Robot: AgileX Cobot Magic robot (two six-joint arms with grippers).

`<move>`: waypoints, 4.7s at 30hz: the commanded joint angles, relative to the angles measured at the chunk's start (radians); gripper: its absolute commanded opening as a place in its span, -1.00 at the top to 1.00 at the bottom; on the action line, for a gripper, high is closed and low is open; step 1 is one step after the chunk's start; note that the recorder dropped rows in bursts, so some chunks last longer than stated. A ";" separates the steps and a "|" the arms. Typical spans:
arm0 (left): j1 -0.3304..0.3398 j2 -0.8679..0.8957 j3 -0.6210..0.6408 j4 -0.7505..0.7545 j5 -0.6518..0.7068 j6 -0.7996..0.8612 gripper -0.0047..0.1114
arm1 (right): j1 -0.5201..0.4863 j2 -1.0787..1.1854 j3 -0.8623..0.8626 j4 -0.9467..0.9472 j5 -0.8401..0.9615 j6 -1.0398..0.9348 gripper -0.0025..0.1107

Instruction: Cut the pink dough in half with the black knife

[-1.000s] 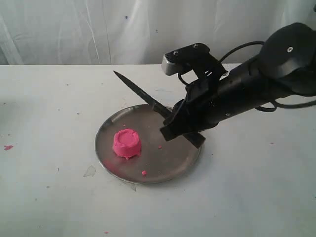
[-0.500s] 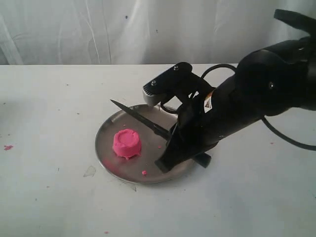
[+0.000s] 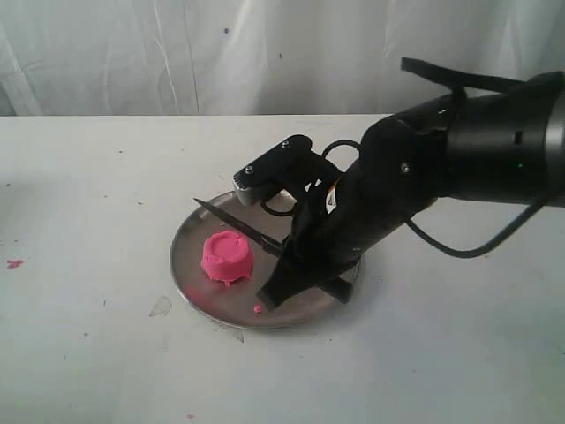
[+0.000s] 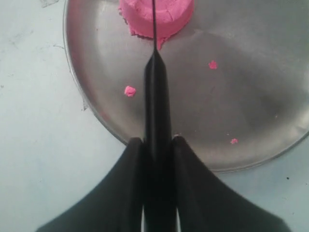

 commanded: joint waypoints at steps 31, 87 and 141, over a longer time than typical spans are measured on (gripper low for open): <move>0.003 -0.004 0.004 -0.033 -0.206 -0.057 0.92 | -0.001 0.192 -0.105 -0.086 -0.077 0.053 0.91; 0.003 1.735 -1.019 -1.307 0.232 1.343 0.92 | 0.018 0.192 -0.103 -0.079 -0.048 0.059 0.91; 0.196 1.990 -1.194 -1.147 0.714 1.233 0.92 | 0.018 0.219 -0.103 -0.079 -0.089 0.059 0.91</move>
